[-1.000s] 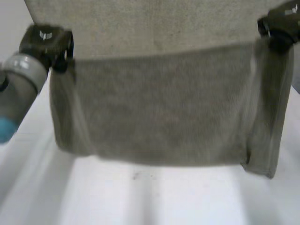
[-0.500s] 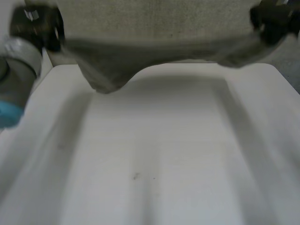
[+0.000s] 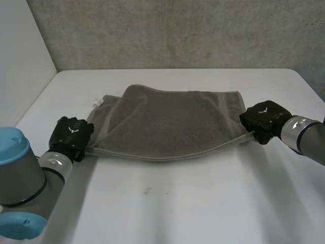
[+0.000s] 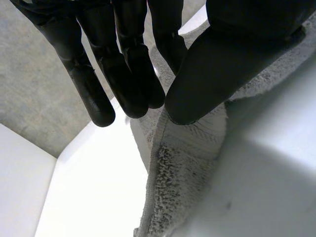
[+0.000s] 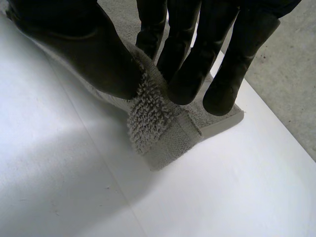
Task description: Fold the towel.
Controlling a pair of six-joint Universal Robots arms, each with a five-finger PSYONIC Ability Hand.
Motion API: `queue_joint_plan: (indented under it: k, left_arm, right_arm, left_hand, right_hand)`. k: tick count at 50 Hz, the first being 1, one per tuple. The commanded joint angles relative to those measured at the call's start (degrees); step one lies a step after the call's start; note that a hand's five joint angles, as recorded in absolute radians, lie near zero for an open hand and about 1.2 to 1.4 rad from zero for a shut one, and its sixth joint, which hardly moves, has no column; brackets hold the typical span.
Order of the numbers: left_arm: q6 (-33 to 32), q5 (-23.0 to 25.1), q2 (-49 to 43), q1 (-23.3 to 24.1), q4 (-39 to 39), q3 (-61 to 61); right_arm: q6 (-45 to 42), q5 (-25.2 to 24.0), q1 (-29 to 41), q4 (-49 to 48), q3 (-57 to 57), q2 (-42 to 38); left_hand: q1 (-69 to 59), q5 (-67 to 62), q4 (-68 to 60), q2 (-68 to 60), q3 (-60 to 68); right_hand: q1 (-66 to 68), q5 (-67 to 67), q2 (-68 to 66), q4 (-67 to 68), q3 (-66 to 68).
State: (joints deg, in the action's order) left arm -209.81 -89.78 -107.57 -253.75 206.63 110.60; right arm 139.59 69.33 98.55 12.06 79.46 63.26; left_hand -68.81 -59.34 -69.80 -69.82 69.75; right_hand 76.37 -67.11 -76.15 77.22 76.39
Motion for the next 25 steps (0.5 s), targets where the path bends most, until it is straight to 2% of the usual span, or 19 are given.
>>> queue_joint_plan:
  k: [1, 2, 3, 5, 11, 25]
  left_arm:
    - [0.19, 0.04, -2.38, 0.36, 3.52, 0.05]
    - [0.10, 0.04, -3.16, 0.36, 3.69, -0.04]
    - [0.10, 0.04, -3.17, 0.36, 3.70, -0.04]
    - [0.02, 0.13, -5.00, 0.36, 3.78, -0.74]
    - [-0.16, 0.13, -7.47, 0.10, 2.91, -2.41]
    - [-0.07, 0.13, -6.86, -0.69, 0.36, -2.85]
  right_arm:
    - [0.68, -0.07, -0.02, 0.25, -0.36, 0.29]
    - [0.68, -0.07, -0.02, 0.16, -0.18, 0.29]
    - [0.68, -0.07, -0.02, 0.16, -0.18, 0.29]
    - [0.68, -0.16, -0.37, 0.07, 0.08, 0.29]
    - [0.59, -0.16, -0.99, -2.91, 1.14, 0.20]
    - [0.59, -0.16, -0.99, -3.62, 0.61, 0.29]
  left_hand:
    - [8.30, 8.83, 9.29, 9.31, -9.24]
    - [19.12, 19.66, 20.12, 20.14, -20.06]
    - [19.23, 19.76, 20.22, 20.25, -20.17]
    - [34.48, 35.02, 35.48, 35.50, -35.42]
    - [36.72, 37.26, 37.72, 37.74, -37.66]
    - [36.05, 36.59, 37.05, 37.07, -36.99]
  right_hand:
    - [3.63, -2.89, -3.85, 2.78, 3.61]
    - [3.63, -2.89, -3.85, 2.78, 3.61]
    - [3.63, -2.89, -3.85, 2.78, 3.61]
    - [3.63, -2.89, -3.85, 2.78, 3.61]
    - [3.63, -2.89, -3.85, 2.78, 3.61]
    - [3.63, -2.89, -3.85, 2.78, 3.61]
